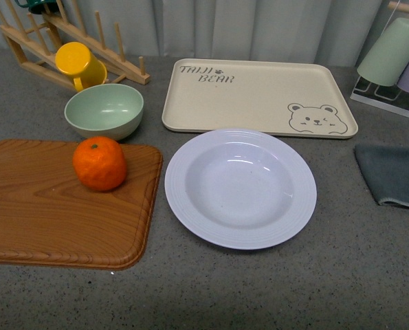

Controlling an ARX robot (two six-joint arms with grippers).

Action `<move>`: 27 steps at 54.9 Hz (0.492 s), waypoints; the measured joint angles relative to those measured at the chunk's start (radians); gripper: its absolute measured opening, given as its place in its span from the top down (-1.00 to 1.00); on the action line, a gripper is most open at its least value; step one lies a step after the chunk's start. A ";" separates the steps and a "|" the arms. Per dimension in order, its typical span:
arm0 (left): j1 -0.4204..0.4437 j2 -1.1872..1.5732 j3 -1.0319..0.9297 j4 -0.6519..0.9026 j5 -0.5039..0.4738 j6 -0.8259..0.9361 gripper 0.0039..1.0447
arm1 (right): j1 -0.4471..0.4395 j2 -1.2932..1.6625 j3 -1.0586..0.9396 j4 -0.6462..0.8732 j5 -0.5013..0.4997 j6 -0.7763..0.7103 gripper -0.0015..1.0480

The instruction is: Place orange and plate with both arms

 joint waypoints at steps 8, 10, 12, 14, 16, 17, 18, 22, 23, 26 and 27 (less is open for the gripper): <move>0.000 0.000 0.000 0.000 0.000 0.000 -0.88 | 0.000 0.000 0.000 0.000 0.000 0.000 -0.83; 0.000 0.000 0.000 0.000 0.000 0.000 -0.88 | 0.000 0.000 0.000 0.000 0.000 0.000 -0.83; 0.000 0.000 0.000 0.000 0.000 0.000 -0.88 | 0.000 0.000 0.000 0.000 0.000 0.000 -0.83; 0.000 0.000 0.000 0.000 0.000 0.000 -0.88 | 0.000 0.000 0.000 0.000 0.000 0.000 -0.83; 0.000 0.000 0.000 0.000 0.000 0.000 -0.88 | 0.000 0.000 0.000 0.000 0.000 0.000 -0.83; 0.000 0.000 0.000 0.000 0.000 0.000 -0.88 | 0.000 0.000 0.000 0.000 0.000 0.000 -0.83; 0.000 0.000 0.000 0.000 0.000 0.000 -0.88 | 0.000 0.000 0.000 0.000 0.000 0.000 -0.83; 0.000 0.000 0.000 0.000 0.000 0.000 -0.88 | 0.000 0.000 0.000 0.000 0.000 0.000 -0.83; 0.000 0.000 0.000 0.000 0.000 0.000 -0.88 | 0.000 0.000 0.000 0.000 0.000 0.000 -0.83; -0.029 0.017 0.007 -0.019 -0.080 -0.030 -0.88 | 0.000 0.000 0.000 0.000 0.000 0.000 -0.83; -0.056 0.037 0.014 -0.050 -0.182 -0.060 -0.88 | 0.000 0.000 0.000 0.000 0.000 0.000 -0.83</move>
